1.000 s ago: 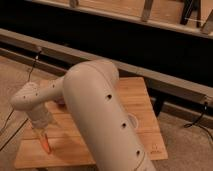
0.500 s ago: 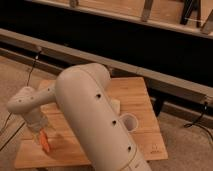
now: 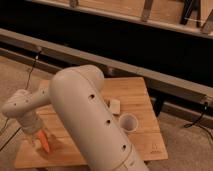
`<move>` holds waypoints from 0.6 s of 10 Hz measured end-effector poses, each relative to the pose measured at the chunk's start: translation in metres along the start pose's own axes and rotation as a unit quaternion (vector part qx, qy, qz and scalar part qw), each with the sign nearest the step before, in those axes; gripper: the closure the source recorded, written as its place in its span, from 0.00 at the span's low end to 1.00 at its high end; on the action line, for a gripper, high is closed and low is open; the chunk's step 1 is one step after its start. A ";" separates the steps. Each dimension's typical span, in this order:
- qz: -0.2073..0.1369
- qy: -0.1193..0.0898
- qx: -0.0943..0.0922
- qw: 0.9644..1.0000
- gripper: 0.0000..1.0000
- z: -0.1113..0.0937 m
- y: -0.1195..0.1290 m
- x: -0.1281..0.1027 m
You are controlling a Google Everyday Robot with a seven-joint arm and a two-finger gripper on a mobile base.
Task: Place the pepper on the white sponge
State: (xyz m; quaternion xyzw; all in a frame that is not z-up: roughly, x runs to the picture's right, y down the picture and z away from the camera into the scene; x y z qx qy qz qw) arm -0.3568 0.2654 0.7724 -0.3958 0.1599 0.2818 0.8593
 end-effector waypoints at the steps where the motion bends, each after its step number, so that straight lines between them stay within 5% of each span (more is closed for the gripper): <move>1: -0.002 -0.007 0.002 1.000 0.35 0.000 0.001 -0.004; 6: -0.009 -0.036 0.027 0.999 0.35 0.003 -0.005 -0.013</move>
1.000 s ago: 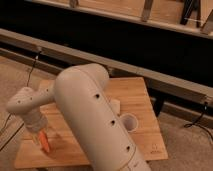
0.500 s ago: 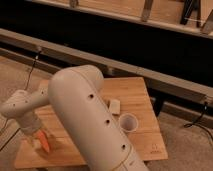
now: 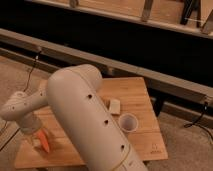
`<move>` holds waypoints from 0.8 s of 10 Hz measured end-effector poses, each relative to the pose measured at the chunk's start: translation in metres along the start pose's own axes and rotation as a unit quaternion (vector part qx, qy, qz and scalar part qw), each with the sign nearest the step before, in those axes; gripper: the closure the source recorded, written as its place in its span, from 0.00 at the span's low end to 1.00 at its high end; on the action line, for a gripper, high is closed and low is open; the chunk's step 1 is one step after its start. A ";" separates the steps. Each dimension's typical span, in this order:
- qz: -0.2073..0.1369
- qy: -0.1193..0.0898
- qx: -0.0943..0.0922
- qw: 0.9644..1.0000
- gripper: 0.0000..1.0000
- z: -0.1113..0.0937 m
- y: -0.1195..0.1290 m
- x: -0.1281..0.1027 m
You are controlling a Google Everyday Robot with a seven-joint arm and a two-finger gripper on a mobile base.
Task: Place the pepper on the white sponge
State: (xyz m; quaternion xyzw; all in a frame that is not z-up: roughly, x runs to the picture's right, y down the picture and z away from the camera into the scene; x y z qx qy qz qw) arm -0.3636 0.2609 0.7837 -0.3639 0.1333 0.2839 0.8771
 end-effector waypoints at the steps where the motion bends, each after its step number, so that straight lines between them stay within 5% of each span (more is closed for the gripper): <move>1: 0.001 -0.002 0.001 1.000 0.37 0.001 -0.001 0.000; 7: 0.004 -0.012 -0.002 1.000 0.95 0.002 -0.001 0.005; 8: 0.004 -0.012 -0.003 1.000 0.99 0.002 -0.001 0.006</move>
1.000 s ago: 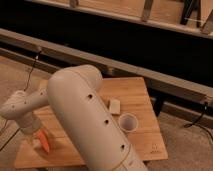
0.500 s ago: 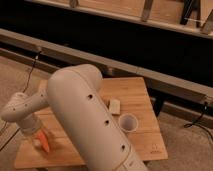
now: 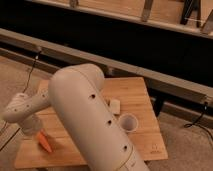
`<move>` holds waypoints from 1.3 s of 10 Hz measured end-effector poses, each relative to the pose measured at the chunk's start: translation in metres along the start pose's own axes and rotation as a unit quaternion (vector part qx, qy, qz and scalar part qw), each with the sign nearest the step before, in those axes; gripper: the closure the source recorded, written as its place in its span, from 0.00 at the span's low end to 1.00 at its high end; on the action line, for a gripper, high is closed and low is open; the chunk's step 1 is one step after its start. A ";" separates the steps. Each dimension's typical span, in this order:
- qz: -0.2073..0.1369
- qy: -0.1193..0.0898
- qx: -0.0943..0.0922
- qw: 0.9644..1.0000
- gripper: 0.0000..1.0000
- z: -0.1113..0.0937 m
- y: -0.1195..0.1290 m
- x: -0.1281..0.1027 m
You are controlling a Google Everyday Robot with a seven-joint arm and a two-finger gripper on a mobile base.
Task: Place the pepper on the white sponge
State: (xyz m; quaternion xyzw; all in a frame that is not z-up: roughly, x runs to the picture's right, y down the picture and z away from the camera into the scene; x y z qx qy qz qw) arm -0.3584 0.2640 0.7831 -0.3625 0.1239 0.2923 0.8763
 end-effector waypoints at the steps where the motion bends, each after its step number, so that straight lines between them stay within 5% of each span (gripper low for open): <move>1: 0.001 0.000 -0.001 1.000 1.00 -0.001 0.000 0.001; 7: 0.021 -0.004 0.000 1.000 1.00 -0.024 -0.024 0.006; 13: 0.072 -0.017 0.011 0.997 1.00 -0.067 -0.092 0.013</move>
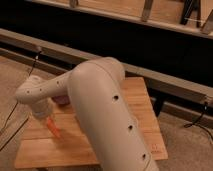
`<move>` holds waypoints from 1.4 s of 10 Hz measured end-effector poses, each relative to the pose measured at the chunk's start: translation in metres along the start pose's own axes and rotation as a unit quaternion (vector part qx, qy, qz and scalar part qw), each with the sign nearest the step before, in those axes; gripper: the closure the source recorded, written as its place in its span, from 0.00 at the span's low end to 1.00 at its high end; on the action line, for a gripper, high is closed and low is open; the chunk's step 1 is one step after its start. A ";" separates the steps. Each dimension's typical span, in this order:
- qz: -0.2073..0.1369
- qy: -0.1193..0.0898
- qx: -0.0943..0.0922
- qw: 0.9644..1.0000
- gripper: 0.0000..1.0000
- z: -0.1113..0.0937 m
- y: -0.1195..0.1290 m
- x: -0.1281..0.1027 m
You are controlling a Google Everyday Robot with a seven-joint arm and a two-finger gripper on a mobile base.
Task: Place the pepper on the white sponge
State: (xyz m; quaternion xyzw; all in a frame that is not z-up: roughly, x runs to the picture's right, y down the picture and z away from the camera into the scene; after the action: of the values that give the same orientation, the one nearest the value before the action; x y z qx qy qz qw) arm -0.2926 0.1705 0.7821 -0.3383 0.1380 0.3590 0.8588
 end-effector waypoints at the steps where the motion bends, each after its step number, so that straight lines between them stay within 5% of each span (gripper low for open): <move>1: 0.006 -0.003 0.002 1.000 1.00 -0.005 -0.011 0.000; 10: 0.066 -0.021 0.031 0.997 1.00 -0.044 -0.162 0.025; 14: 0.083 -0.019 0.034 0.996 1.00 -0.053 -0.197 0.034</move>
State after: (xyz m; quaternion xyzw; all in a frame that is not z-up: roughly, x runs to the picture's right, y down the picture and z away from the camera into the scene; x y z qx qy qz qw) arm -0.1288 0.0510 0.8218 -0.2893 0.1612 0.4306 0.8396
